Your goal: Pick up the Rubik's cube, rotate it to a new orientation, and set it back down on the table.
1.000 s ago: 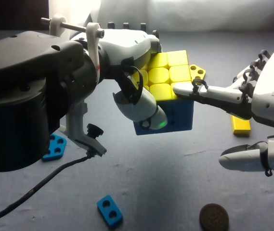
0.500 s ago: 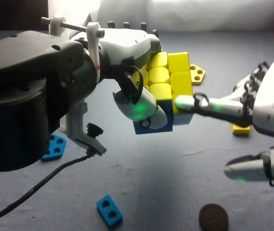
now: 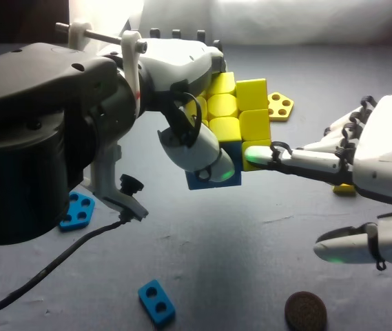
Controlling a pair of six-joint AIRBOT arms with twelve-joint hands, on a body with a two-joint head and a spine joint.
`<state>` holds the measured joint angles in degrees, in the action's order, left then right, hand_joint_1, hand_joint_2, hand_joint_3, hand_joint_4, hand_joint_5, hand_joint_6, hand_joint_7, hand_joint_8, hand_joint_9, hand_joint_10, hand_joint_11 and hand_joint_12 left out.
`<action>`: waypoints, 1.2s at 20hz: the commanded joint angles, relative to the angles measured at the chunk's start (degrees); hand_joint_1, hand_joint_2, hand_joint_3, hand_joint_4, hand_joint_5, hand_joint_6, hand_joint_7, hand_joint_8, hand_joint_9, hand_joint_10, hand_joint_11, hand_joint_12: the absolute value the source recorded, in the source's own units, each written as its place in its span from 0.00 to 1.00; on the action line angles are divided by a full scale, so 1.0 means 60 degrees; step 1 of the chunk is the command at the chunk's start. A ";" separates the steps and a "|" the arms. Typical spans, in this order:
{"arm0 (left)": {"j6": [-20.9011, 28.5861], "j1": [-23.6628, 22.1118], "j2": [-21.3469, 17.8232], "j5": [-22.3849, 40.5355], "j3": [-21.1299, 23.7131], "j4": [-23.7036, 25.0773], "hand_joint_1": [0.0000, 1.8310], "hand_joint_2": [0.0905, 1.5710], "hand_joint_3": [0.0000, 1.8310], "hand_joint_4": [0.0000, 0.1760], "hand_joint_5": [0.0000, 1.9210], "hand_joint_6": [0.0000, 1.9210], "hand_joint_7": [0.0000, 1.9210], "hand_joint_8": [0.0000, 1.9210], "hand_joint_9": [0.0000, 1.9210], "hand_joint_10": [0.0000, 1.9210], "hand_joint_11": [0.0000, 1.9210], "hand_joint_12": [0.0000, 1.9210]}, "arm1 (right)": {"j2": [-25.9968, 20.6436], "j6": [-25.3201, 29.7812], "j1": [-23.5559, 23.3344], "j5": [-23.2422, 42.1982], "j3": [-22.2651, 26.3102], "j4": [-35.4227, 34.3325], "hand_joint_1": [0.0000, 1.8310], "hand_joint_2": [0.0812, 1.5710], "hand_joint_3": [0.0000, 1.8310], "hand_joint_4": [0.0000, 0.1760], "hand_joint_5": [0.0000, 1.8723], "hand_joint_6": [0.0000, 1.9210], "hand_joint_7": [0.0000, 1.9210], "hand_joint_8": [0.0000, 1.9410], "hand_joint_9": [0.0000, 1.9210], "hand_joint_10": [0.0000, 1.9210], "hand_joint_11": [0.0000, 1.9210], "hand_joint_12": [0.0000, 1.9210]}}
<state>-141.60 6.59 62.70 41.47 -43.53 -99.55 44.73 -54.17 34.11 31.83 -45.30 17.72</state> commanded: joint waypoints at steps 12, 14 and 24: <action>0.0116 -0.0162 -0.0055 -0.0186 0.0063 0.0642 0.60 0.73 0.00 0.00 0.45 0.62 0.21 0.87 0.19 0.95 0.18 0.99 | 0.0437 -0.0094 -0.0156 0.0263 -0.0375 -0.0519 0.00 0.77 0.00 0.00 0.00 0.00 0.25 1.00 0.40 1.00 0.41 1.00; 0.0116 -0.0162 -0.0055 -0.0186 0.0071 0.0642 0.60 0.73 0.00 0.00 0.45 0.62 0.21 0.90 0.19 0.98 0.17 1.00 | 0.0443 -0.0094 -0.0158 0.0266 -0.0375 -0.0560 0.00 0.78 0.00 0.00 0.00 0.00 0.23 1.00 0.39 1.00 0.40 1.00; 0.0116 -0.0162 -0.0054 -0.0143 0.0076 0.0642 0.61 0.72 0.00 0.00 0.45 0.61 0.22 0.88 0.20 0.96 0.17 1.00 | 0.0663 -0.0568 -0.0106 0.0172 -0.0491 -0.0950 0.00 0.78 0.00 0.00 0.00 0.00 0.23 1.00 0.37 1.00 0.38 1.00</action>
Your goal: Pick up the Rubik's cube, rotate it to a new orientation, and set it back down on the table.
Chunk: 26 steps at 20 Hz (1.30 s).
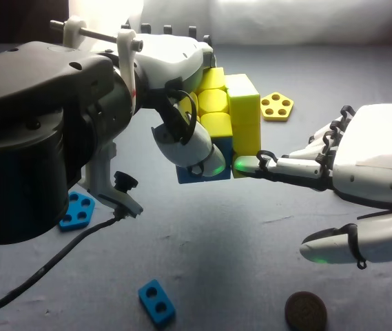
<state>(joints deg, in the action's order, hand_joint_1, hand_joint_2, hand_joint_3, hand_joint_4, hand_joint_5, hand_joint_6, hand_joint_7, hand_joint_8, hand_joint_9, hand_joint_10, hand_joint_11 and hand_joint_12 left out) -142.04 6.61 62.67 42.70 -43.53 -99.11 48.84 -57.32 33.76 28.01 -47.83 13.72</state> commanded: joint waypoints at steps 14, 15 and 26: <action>0.0189 -0.0150 -0.0050 -0.0330 0.0084 0.0570 0.60 0.74 0.00 0.00 0.43 0.64 0.21 0.86 0.19 0.93 0.16 0.97 | 0.0321 -0.0296 0.0012 0.0708 -0.0396 -0.0574 0.00 0.78 0.00 0.00 0.00 0.00 0.24 1.00 0.37 1.00 0.36 1.00; 0.0189 -0.0150 -0.0050 -0.0330 0.0085 0.0570 0.60 0.73 0.00 0.00 0.44 0.63 0.22 0.86 0.19 0.93 0.16 0.98 | 0.0345 -0.0302 0.0007 0.0710 -0.0423 -0.0587 0.00 0.78 0.00 0.00 0.00 0.00 0.25 1.00 0.39 1.00 0.38 1.00; 0.0189 -0.0146 -0.0050 -0.0331 0.0088 0.0570 0.60 0.74 0.00 0.00 0.43 0.65 0.22 0.86 0.19 0.93 0.16 0.97 | 0.0553 -0.0769 -0.0041 0.0803 -0.0645 -0.1084 0.00 0.78 0.00 0.00 0.00 0.00 0.24 1.00 0.38 1.00 0.37 1.00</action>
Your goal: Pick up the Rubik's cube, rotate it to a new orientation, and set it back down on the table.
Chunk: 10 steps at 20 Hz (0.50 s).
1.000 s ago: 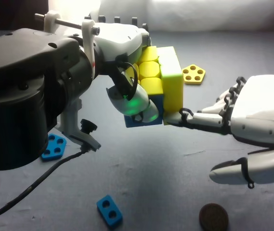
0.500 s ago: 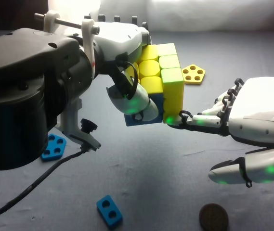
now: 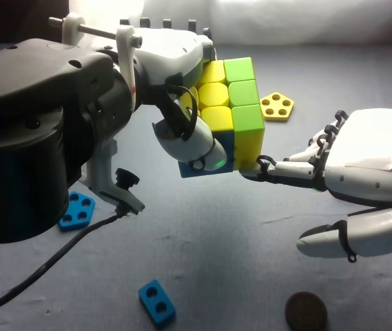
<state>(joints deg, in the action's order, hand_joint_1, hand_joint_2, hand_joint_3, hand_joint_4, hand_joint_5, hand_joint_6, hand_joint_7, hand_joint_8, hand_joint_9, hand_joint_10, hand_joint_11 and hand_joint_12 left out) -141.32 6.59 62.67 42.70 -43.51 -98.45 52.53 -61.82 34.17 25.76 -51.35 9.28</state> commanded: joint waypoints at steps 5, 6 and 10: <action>0.0069 -0.0136 -0.0050 -0.0330 0.0092 0.0461 0.59 0.73 0.00 0.00 0.44 0.64 0.21 0.87 0.20 0.93 0.16 0.95 | -0.0085 0.0699 0.0063 0.1161 -0.0050 0.0440 0.00 0.78 0.00 0.00 0.00 0.00 0.22 1.00 0.37 1.00 0.37 1.00; 0.0069 -0.0137 -0.0050 -0.0330 0.0092 0.0461 0.59 0.74 0.00 0.00 0.43 0.65 0.21 0.87 0.19 0.93 0.16 0.95 | -0.0141 0.1299 0.0104 0.1207 -0.0050 0.1088 0.00 0.78 0.00 0.00 0.00 0.00 0.24 1.00 0.39 1.00 0.38 1.00; 0.0069 -0.0143 -0.0052 -0.0314 0.0116 0.0447 0.59 0.74 0.00 0.00 0.43 0.66 0.20 0.89 0.18 0.96 0.15 1.00 | -0.0565 0.2380 0.0400 0.1731 0.0252 0.2379 0.00 0.78 0.00 0.00 0.00 0.00 0.23 1.00 0.38 1.00 0.38 1.00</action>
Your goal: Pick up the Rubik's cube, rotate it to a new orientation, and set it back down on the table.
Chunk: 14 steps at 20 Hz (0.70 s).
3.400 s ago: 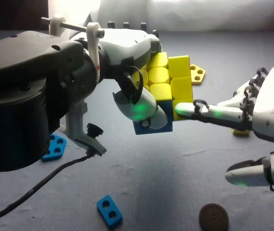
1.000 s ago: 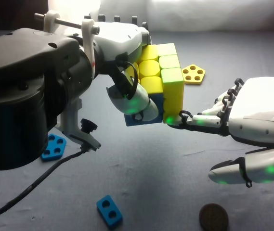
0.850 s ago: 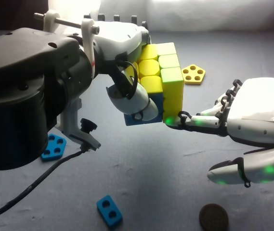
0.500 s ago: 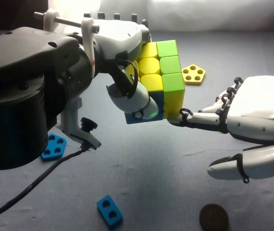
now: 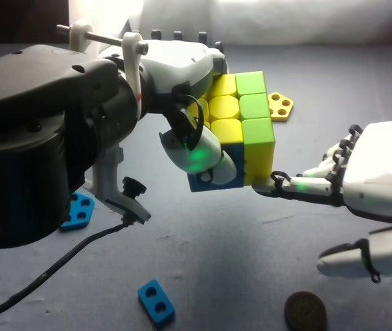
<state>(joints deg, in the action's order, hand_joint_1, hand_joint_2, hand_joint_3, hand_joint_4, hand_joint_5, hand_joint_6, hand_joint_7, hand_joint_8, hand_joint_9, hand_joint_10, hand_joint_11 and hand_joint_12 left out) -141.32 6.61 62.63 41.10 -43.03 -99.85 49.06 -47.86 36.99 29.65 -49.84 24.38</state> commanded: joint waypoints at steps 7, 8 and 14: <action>0.0073 0.0194 -0.0092 0.0110 0.0189 0.0709 0.59 0.75 0.00 0.00 0.42 0.66 0.21 0.87 0.19 0.94 0.16 0.98 | -0.1324 0.1069 0.0303 0.1542 0.0747 0.0391 0.00 0.78 0.00 0.00 0.00 0.00 0.22 0.98 0.38 1.00 0.36 1.00; 0.0086 0.0275 -0.0102 0.0101 0.0196 0.0730 0.60 0.74 0.00 0.00 0.43 0.65 0.20 0.88 0.19 0.96 0.17 1.00 | -0.1564 0.1484 0.0341 0.1845 0.0793 0.0752 0.00 0.78 0.00 0.00 0.00 0.00 0.24 0.99 0.39 1.00 0.37 1.00; 0.0963 0.0912 -0.0138 0.0067 0.0182 0.1577 0.59 0.75 0.00 0.00 0.41 0.67 0.22 0.85 0.20 0.92 0.17 0.96 | -0.2504 0.1948 0.0476 0.2011 0.0994 0.0858 0.00 0.78 0.00 0.00 0.00 0.00 0.20 0.93 0.29 1.00 0.28 1.00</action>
<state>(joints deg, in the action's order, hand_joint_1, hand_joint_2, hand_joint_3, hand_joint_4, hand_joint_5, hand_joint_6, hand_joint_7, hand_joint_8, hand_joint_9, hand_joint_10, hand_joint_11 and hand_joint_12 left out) -136.16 12.56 62.33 41.23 -42.09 -94.48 34.41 -36.56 40.32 36.64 -43.86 31.48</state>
